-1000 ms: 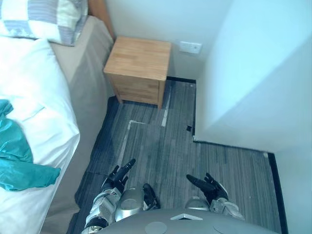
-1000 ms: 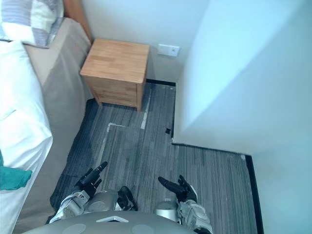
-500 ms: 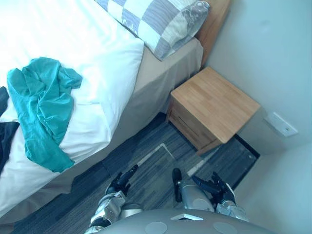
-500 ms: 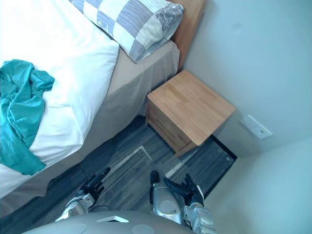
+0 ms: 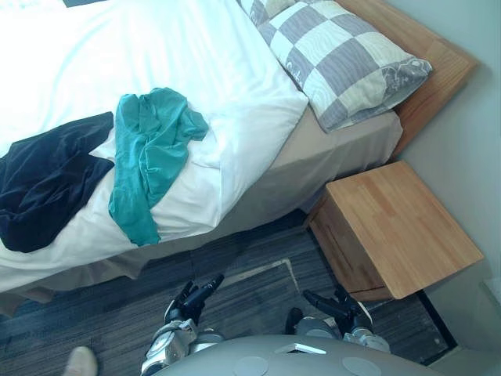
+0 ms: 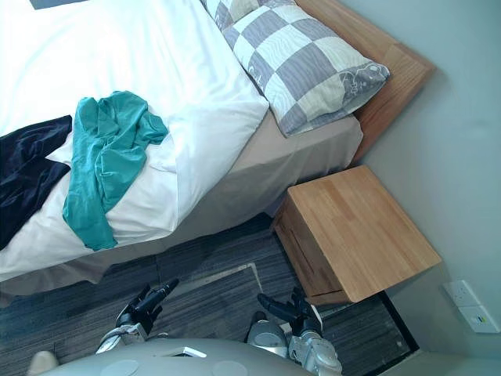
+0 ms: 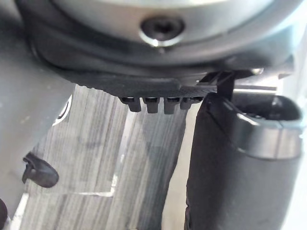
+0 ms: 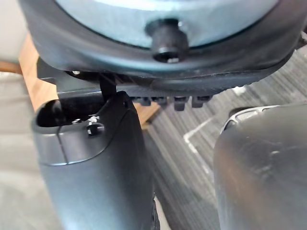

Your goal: Tidy up the quilt and then pick up the clothes from the bed and put them into the laundry hamper

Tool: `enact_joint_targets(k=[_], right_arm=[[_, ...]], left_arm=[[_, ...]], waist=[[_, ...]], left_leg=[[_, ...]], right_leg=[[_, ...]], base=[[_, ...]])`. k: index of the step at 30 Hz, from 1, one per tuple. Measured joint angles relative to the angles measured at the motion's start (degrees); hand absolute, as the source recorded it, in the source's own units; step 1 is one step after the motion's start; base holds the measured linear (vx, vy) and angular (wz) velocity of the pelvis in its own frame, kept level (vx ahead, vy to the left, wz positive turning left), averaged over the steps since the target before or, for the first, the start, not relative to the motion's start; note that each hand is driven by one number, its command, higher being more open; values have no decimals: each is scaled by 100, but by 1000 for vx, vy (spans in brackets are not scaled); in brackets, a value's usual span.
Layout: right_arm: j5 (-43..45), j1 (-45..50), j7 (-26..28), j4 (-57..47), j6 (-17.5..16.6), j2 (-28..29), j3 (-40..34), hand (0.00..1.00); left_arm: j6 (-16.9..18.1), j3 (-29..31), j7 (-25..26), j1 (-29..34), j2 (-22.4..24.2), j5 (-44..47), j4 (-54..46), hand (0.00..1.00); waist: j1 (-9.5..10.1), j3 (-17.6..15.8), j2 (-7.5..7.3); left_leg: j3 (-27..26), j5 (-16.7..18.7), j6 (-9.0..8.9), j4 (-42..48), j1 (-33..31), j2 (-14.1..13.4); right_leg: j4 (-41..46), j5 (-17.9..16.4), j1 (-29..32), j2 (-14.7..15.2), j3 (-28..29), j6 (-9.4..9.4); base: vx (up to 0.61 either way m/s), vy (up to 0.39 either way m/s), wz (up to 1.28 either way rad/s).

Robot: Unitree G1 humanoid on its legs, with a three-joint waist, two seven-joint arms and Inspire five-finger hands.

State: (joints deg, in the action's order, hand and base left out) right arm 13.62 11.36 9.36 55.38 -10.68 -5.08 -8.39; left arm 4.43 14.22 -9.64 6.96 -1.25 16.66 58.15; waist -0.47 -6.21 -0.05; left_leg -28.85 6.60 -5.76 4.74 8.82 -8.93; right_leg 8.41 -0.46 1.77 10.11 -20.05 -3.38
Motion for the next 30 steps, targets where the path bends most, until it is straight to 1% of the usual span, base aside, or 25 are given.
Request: enact_joint_targets(k=[2, 3, 4, 5, 6, 7, 8, 9, 10, 11, 12, 13, 14, 16, 17, 20, 22, 23, 24, 25, 26, 27, 28, 29, 30], right_arm=[[127, 34, -76, 0, -5, 13, -27, 100], [145, 49, -133, 0, -14, 20, -48, 100], [324, 71, -169, 1, -57, 33, -61, 100], [382, 79, -194, 4, -90, 37, -62, 100], [475, 110, -233, 6, -124, 60, -59, 100], [588, 130, -245, 38, -140, 99, -62, 100], [653, 167, -240, 65, -152, 101, -56, 100], [734, 192, -236, 83, -195, 159, -29, 100], [756, 234, -232, 120, -318, 247, 9, 100], [771, 260, -226, 130, -361, 302, 15, 100], [951, 311, -156, 161, -391, 226, 11, 100], [986, 327, -146, 163, -435, 181, 7, 100], [985, 318, -148, 162, -457, 127, 7, 100], [964, 317, -242, 170, -524, 101, 12, 100], [965, 325, -391, 171, -597, 146, 7, 100], [969, 341, -835, 168, -705, 215, 0, 100], [943, 337, -1395, -51, -781, 309, -67, 100], [921, 334, -1517, -159, -788, 335, -66, 100], [858, 314, -1796, -490, -786, 378, -66, 100], [616, 381, -2085, -958, -758, 397, -65, 100], [449, 401, -2235, -1223, -723, 394, -66, 100], [142, 409, -2521, -1825, -613, 369, -69, 100], [-211, 384, -2751, -2505, -434, 305, -71, 100], [-358, 360, -2825, -2829, -346, 248, -72, 100], [-675, 256, -2877, -3372, -184, 79, -88, 100]], left_arm=[[-90, -93, 78, -19, -20, -156, -7, 100], [-121, -157, 120, -17, -43, -154, 12, 100], [-210, -260, 167, -21, -95, -152, 45, 100], [-231, -294, 170, -24, -114, -155, 53, 100], [-277, -373, 174, -24, -162, -154, 64, 100], [-350, -441, 203, -61, -221, -145, 81, 100], [-409, -438, 225, -54, -236, -140, 88, 100], [-439, -439, 227, -54, -250, -156, 84, 100], [-468, -442, 218, -59, -322, -156, 80, 100], [-489, -443, 185, -68, -380, -179, 94, 100], [-561, -441, 207, -62, -314, -188, 160, 100], [-598, -441, 198, -60, -269, -202, 162, 100], [-604, -439, 203, -60, -206, -368, 156, 100], [-594, -443, 204, -55, -157, -506, 150, 100], [-593, -442, 200, -54, -158, -562, 144, 100], [-599, -443, 186, -40, -158, -564, 86, 100], [-613, -456, 172, -36, -151, -560, 52, 100], [-627, -469, 172, -32, -152, -559, 31, 100], [-705, -515, 168, -28, -159, -557, -27, 100], [-743, -567, 156, -24, -182, -554, -49, 100], [-777, -613, 154, -13, -200, -555, -85, 100], [-868, -718, 149, 10, -243, -556, -187, 100], [-949, -806, 136, 38, -294, -556, -266, 100], [-971, -882, 136, 39, -324, -555, -268, 100], [-994, -981, 137, 46, -379, -555, -288, 100]], waist=[[9, -8, 6], [14, -6, -7], [12, -24, -60], [-4, -45, -92], [-52, -60, -130], [-158, -75, -92], [-223, -45, -71], [-248, -48, -85], [-273, -48, -204], [-289, -57, -280], [-291, -35, -223], [-292, 4, -128], [-296, 17, -22], [-301, 82, 91], [-310, 71, 69], [-309, 72, 26], [-304, 88, 0], [-299, 90, -4], [-301, 89, -3], [-306, 85, -13], [-306, 84, -22], [-304, 85, -53], [-304, 87, -88], [-303, 97, -105], [-303, 109, -139]], left_leg=[[113, -48, 7, -138, 80, 124], [166, -56, 21, -202, 145, 204], [246, -70, 50, -328, 263, 363], [320, -64, 79, -380, 289, 419], [458, -59, 124, -416, 353, 476], [710, -38, 164, -432, 409, 471], [836, 11, 186, -418, 431, 373], [940, 21, 161, -414, 427, 305], [1058, 43, 90, -415, 420, 303], [1098, 36, 46, -413, 435, 337], [1013, -47, -65, -505, 508, 221], [972, -44, -120, -534, 513, 160], [932, -56, -211, -618, 579, 23], [772, -81, -316, -699, 644, -85], [590, -100, -350, -698, 688, -126], [309, -117, -373, -693, 771, -168], [89, -118, -374, -674, 772, -164], [37, -118, -374, -673, 770, -167], [-37, -118, -374, -672, 767, -148], [-90, -118, -374, -672, 774, -129], [-112, -118, -374, -671, 777, -123], [-141, -118, -374, -676, 776, -105], [-153, -118, -374, -687, 774, -91], [-151, -118, -374, -693, 767, -89], [-141, -117, -374, -705, 754, -83]], right_leg=[[321, -182, 35, 171, -79, -40], [720, -368, 134, 318, -88, -56], [1716, -594, 484, 598, 59, 20], [2139, -598, 649, 683, 199, 30], [2748, -547, 863, 793, 488, 81], [3237, -724, 1144, 713, 941, 80], [3046, -1013, 1119, 407, 1188, 48], [2639, -1078, 1096, 109, 1364, 106], [1591, -991, 925, -255, 1687, 70], [1375, -762, 853, -303, 1820, 75], [1282, -780, 778, -381, 1652, 80], [1226, -785, 771, -452, 1604, 89], [1152, -769, 718, -558, 1562, 109], [979, -720, 607, -738, 1538, 172], [836, -696, 487, -789, 1518, 181], [503, -582, 246, -852, 1483, 184], [172, -415, 114, -865, 1545, 155], [101, -370, 99, -865, 1573, 142], [-40, -278, 54, -859, 1605, 119], [-172, -195, -8, -851, 1628, 115], [-205, -166, -20, -850, 1639, 107], [-264, -117, -29, -846, 1677, 92], [-302, -86, -29, -844, 1703, 88], [-330, -63, -30, -845, 1704, 86], [-377, -24, -33, -848, 1711, 80]], base=[[84, 63, 40], [43, 46, 42], [24, 35, 39], [-15, 18, 50], [-26, -8, 69], [-13, -32, 82], [17, -99, 79], [43, -182, 69], [44, -203, 56], [96, -210, 42], [114, -143, 18], [198, -166, 1], [199, -142, -7], [197, -109, -9], [155, -55, -2], [114, -19, 1], [57, 20, -12], [25, 29, -20], [4, 33, -17], [-6, 38, -14], [-27, 44, -10], [-55, 43, -10], [-68, 39, -8], [-81, 29, -4], [-70, 18, 1]])
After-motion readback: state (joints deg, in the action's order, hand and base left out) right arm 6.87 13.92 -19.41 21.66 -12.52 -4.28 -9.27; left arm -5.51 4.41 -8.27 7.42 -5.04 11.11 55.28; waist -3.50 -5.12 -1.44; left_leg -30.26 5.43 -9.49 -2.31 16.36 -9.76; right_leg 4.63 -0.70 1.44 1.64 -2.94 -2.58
